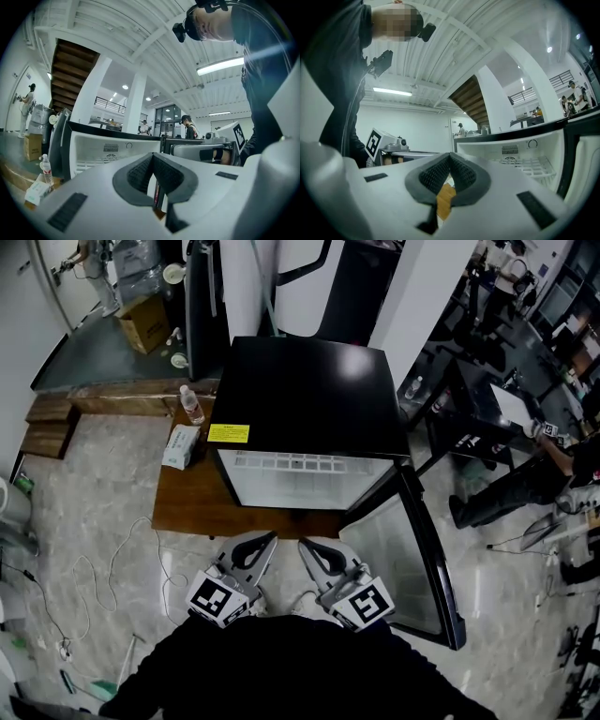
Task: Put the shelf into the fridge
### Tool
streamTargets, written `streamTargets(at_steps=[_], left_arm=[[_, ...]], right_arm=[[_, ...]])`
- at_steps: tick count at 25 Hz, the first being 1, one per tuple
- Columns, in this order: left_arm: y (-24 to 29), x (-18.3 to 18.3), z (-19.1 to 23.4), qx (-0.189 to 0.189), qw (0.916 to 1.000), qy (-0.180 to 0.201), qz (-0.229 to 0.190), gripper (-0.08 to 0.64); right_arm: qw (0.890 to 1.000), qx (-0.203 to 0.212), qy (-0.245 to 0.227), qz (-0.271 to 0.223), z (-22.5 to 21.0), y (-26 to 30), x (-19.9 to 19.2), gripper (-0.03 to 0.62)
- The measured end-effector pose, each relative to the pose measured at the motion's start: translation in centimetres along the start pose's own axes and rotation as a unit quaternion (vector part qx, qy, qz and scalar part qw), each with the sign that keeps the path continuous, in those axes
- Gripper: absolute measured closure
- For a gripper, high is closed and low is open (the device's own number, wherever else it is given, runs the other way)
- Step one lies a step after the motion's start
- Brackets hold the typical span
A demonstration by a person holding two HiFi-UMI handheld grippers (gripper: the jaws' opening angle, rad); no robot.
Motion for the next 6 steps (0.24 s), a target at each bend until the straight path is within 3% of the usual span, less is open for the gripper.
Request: streamTargets(at_steps=[6], left_arm=[[-0.10,-0.32,0.04,0.002,1.0000,-0.007,0.002,0.554]], right_arm=[[1.000,-0.004,0.008,0.005,-0.15,-0.18,-0.39,0.586]])
Point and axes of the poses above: the fingertips, and each gripper's own axes: y forward along the fingers, z to its left, x out of its top, the point moved 10 cm from there along -y, backward along the fingers, and after that the axes turned 11 degrees about -y, right-handed, at the moved point
